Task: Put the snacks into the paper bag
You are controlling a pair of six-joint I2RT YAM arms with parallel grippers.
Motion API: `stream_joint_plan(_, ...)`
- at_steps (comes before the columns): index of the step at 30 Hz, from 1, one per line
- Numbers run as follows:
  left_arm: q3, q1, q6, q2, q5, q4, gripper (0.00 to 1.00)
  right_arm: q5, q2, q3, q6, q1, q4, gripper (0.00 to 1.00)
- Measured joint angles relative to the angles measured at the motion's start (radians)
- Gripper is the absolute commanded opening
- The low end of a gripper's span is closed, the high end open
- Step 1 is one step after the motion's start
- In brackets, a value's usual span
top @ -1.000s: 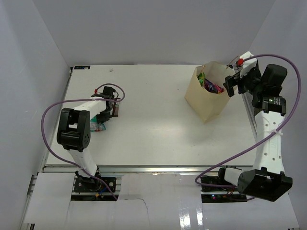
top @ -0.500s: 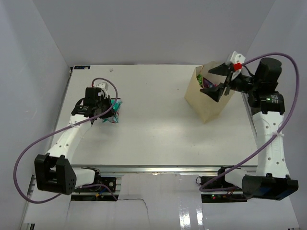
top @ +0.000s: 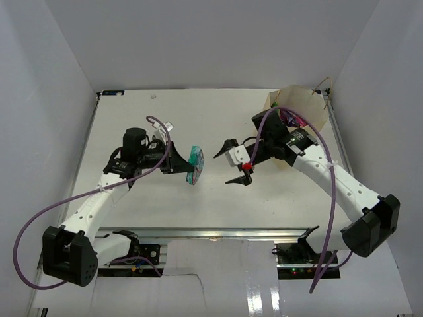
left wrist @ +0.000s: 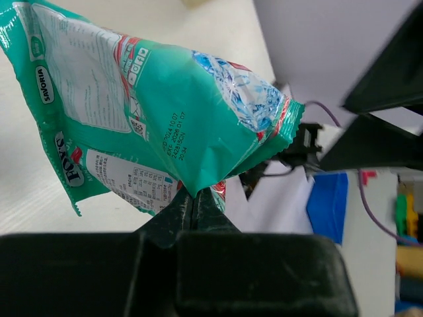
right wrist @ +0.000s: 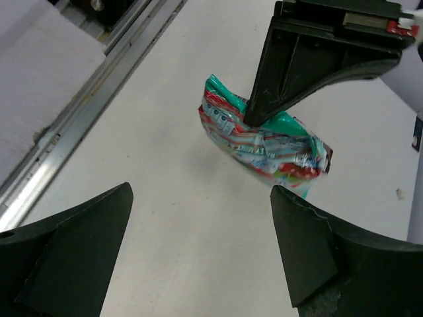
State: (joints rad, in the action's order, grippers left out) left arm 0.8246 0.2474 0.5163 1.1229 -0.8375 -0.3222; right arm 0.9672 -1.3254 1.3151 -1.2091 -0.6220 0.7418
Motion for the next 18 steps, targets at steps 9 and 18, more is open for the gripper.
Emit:
stream_joint_plan(9, -0.011, 0.175, 0.054, -0.031, -0.100, 0.060, 0.00, -0.114, -0.130, 0.076, -0.391, -0.115, 0.084, 0.90)
stream_joint_plan(18, -0.019, 0.212, 0.083, -0.033, -0.089, 0.060, 0.00, -0.159, -0.127, 0.048, -0.429, -0.127, 0.087, 0.92)
